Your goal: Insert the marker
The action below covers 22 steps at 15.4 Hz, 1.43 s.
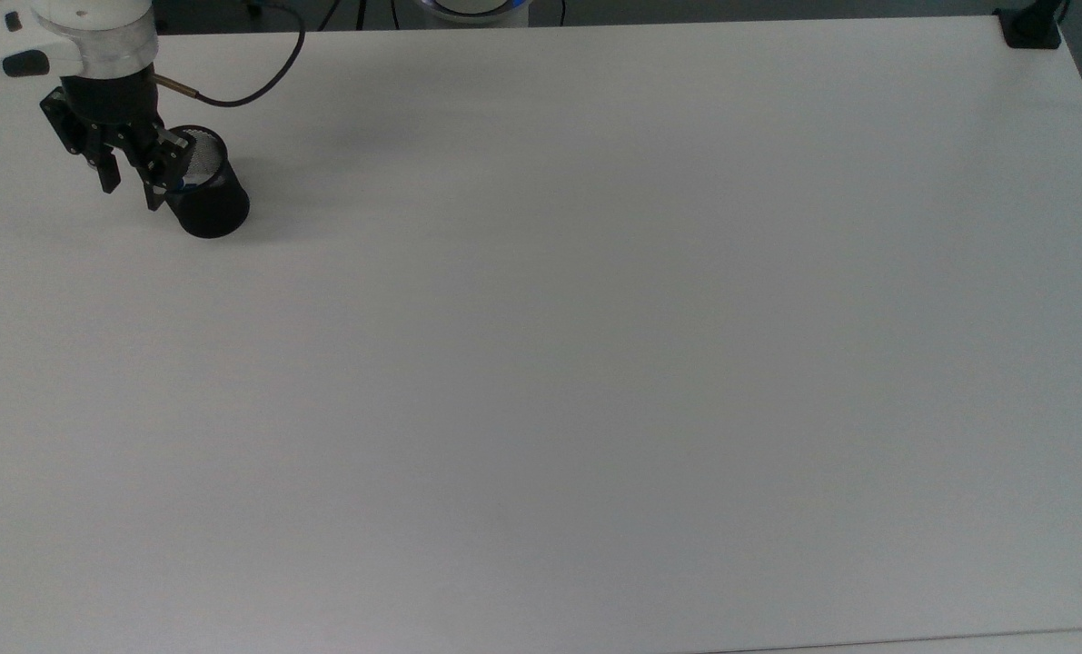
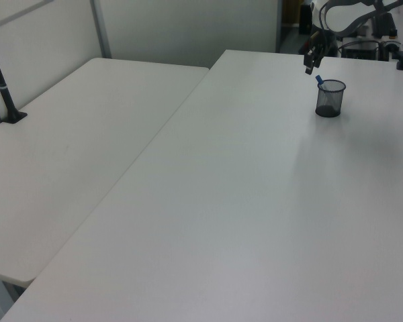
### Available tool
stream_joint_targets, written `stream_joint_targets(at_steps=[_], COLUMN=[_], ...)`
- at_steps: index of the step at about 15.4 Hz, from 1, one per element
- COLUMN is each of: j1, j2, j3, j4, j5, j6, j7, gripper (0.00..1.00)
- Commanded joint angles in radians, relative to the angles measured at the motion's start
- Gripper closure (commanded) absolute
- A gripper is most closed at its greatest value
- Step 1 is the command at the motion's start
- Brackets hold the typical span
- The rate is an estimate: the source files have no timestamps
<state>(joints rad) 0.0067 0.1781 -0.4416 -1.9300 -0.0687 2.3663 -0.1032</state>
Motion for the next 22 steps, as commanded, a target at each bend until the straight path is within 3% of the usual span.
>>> stream_joint_targets(at_steps=[1, 5, 7, 14, 20, 22], j1=[0.009, 0.010, 0.009, 0.030, 0.030, 0.030], j2=[-0.016, -0.028, -0.031, -0.058, -0.095, -0.106], j3=[0.000, 0.013, 0.041, 0.187, 0.352, 0.374], j4=[-0.021, 0.015, 0.052, 0.206, 0.263, 0.266], j5=[0.013, 0.012, 0.012, 0.014, 0.012, 0.014], j6=[0.016, -0.079, -0.152, -0.447, -0.686, -0.700], j7=[0.014, 0.014, 0.016, 0.122, 0.137, 0.141], gripper=[0.29, 0.06, 0.00, 0.00, 0.00, 0.00])
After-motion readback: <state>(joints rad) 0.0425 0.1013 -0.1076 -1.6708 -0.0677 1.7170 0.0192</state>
